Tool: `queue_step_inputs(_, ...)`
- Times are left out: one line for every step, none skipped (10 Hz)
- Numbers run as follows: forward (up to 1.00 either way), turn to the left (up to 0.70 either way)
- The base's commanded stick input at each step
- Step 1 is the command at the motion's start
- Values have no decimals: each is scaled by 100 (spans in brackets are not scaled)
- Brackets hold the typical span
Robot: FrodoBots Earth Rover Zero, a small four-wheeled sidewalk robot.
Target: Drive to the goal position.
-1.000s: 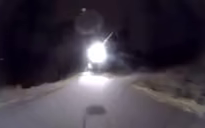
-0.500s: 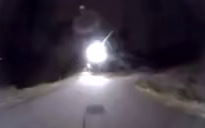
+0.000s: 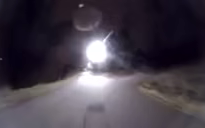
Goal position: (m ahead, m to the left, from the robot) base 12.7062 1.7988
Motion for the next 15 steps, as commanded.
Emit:
queue_step_inputs(70, 7)
queue_step_inputs(70, 7)
queue_step_inputs(70, 7)
queue_step_inputs(70, 7)
queue_step_inputs(70, 2)
queue_step_inputs(70, 2)
queue_step_inputs(70, 2)
queue_step_inputs(70, 3)
queue_step_inputs(70, 3)
queue_step_inputs(70, 3)
queue_step_inputs(70, 3)
queue_step_inputs(70, 3)
queue_step_inputs(70, 3)
queue_step_inputs(70, 3)
queue_step_inputs(70, 3)
